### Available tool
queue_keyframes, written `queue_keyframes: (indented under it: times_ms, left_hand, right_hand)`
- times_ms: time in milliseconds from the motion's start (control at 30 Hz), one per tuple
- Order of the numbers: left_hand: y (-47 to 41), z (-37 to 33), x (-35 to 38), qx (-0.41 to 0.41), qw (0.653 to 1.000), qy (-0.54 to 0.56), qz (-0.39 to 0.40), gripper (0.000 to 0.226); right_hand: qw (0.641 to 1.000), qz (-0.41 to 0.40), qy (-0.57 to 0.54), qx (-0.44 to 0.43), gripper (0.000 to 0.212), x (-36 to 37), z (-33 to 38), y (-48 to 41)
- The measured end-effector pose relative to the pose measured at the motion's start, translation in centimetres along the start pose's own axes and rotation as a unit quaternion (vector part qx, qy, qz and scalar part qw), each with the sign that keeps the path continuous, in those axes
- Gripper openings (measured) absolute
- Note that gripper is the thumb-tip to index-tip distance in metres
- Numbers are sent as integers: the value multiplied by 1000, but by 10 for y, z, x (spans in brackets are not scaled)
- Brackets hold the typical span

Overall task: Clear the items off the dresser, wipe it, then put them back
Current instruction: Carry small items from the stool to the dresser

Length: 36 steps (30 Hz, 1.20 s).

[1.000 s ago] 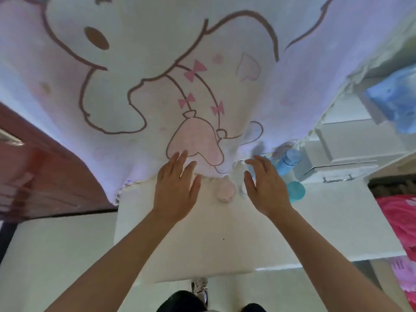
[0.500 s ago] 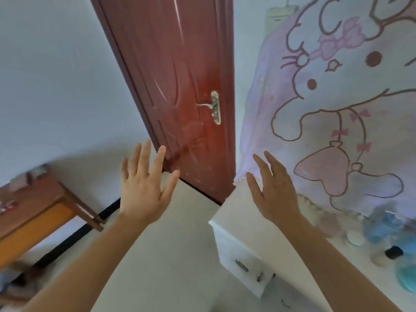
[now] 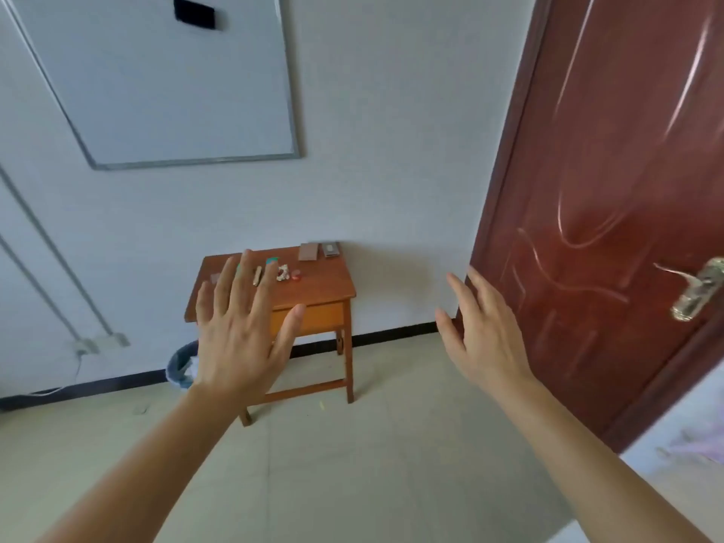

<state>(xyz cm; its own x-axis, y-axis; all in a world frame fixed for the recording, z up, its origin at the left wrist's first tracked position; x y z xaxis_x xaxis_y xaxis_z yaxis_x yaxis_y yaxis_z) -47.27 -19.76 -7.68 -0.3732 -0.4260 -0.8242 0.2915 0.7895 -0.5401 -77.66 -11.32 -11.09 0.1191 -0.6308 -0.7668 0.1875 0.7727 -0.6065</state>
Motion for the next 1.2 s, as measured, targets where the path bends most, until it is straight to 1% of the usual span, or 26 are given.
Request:
queue_keyframes:
  times_ms: [33, 200, 333, 567, 700, 800, 933, 1000, 1100, 1200]
  left_hand:
    - [-4, 30, -1, -13, 1000, -7, 0, 68]
    - [-26, 113, 10, -42, 998, -35, 28, 71]
    - [-49, 159, 35, -48, 996, -50, 51, 72]
    - [-119, 218, 117, -62, 994, -60, 68, 68]
    - [-192, 242, 181, -59, 989, -94, 102, 73]
    - [-251, 263, 219, -81, 984, -105, 120, 75]
    - [-318, 295, 252, -94, 980, -128, 118, 83]
    - [-339, 312, 268, -100, 978, -134, 127, 82]
    - [-360, 336, 296, -123, 976, -118, 137, 79]
    - [-376, 357, 333, -129, 972, -113, 163, 82]
  right_hand:
    - [1000, 7, -5, -15, 55, 21, 26, -16]
    - [998, 45, -27, -27, 61, 87, 107, -66]
    - [996, 72, -31, -46, 61, 133, 141, -99]
    - [995, 88, -41, -29, 62, 227, 136, -169]
    - [993, 109, -40, -11, 63, 293, 118, -227]
    - [991, 131, -35, 4, 63, 342, 107, -280]
    - [989, 139, -41, -18, 63, 398, 107, -354]
    - [988, 146, -43, -28, 62, 426, 113, -382]
    - [984, 168, -44, -39, 62, 469, 123, -409]
    - [981, 182, -36, -47, 62, 513, 128, -427]
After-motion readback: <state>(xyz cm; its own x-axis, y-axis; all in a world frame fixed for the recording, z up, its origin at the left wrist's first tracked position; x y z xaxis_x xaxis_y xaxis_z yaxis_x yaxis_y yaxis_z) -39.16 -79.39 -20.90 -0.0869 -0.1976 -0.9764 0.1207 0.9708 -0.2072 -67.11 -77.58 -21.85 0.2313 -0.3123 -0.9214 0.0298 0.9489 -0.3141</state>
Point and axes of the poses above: each hand's wrist, its own y-axis away from the middle knuckle, its own x-axis out of the palm, z = x × y, the point moved 5 cm from there along -y, towards the middle knuckle, and after that the axes turned 1 degree about -x, right-handed, at the moved point
